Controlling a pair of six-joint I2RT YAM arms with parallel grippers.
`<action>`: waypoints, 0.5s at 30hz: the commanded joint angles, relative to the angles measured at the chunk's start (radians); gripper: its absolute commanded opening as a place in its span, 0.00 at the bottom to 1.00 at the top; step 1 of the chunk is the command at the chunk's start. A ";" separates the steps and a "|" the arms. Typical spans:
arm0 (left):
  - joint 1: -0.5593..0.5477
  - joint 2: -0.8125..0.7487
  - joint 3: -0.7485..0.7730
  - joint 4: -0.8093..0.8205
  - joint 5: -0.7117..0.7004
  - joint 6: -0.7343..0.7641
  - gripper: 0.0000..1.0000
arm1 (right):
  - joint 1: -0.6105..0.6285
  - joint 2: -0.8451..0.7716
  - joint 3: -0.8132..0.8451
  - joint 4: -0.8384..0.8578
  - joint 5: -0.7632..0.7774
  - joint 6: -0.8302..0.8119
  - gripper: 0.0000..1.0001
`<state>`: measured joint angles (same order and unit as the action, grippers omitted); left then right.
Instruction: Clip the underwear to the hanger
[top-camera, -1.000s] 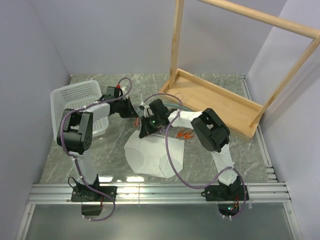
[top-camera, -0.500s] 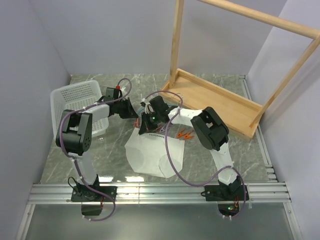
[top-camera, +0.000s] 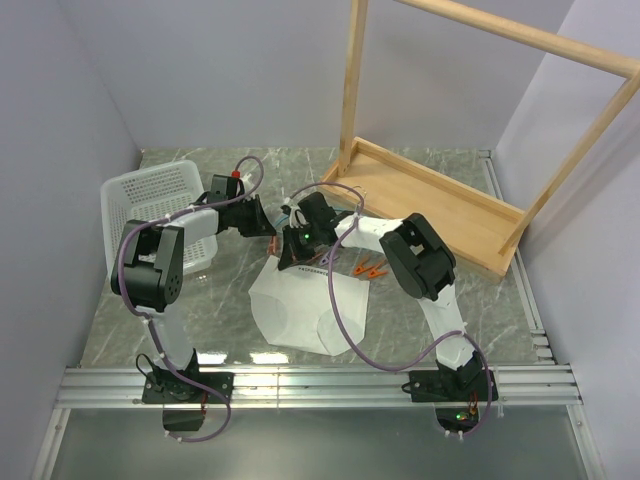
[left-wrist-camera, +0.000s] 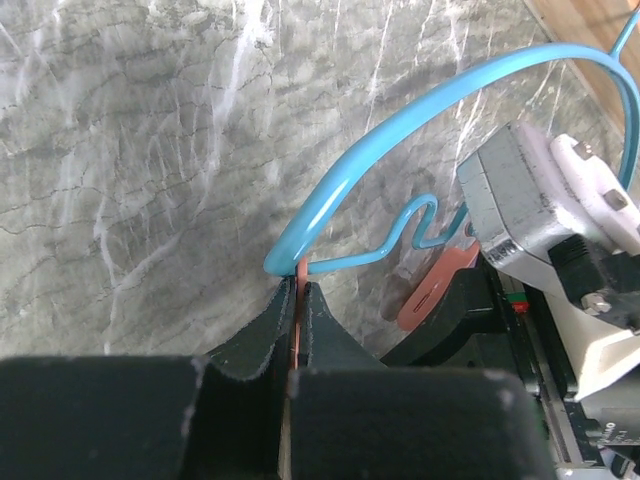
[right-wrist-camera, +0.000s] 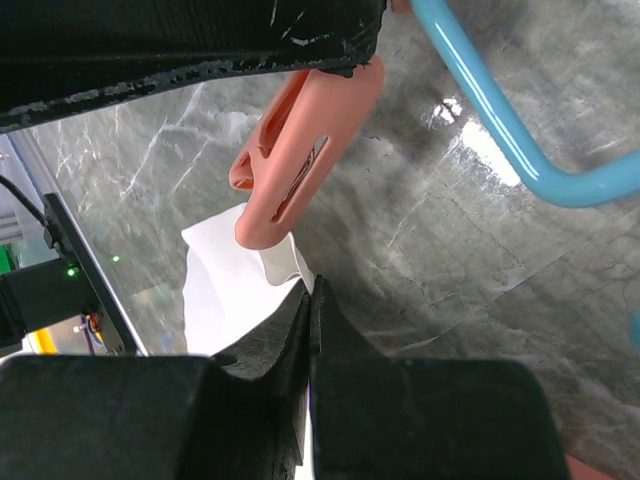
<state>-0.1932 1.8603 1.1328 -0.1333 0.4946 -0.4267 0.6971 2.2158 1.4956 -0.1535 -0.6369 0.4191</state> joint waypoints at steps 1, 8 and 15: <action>0.003 -0.047 0.004 0.015 -0.005 0.034 0.00 | -0.007 -0.010 0.020 0.008 0.003 0.000 0.00; 0.005 -0.039 0.005 0.000 -0.014 0.052 0.00 | -0.013 -0.013 0.020 0.006 0.006 -0.006 0.00; 0.001 -0.033 0.004 -0.002 -0.014 0.060 0.00 | -0.016 -0.004 0.035 0.005 0.003 0.000 0.00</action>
<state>-0.1932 1.8603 1.1328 -0.1471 0.4755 -0.3859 0.6891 2.2158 1.4956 -0.1535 -0.6369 0.4191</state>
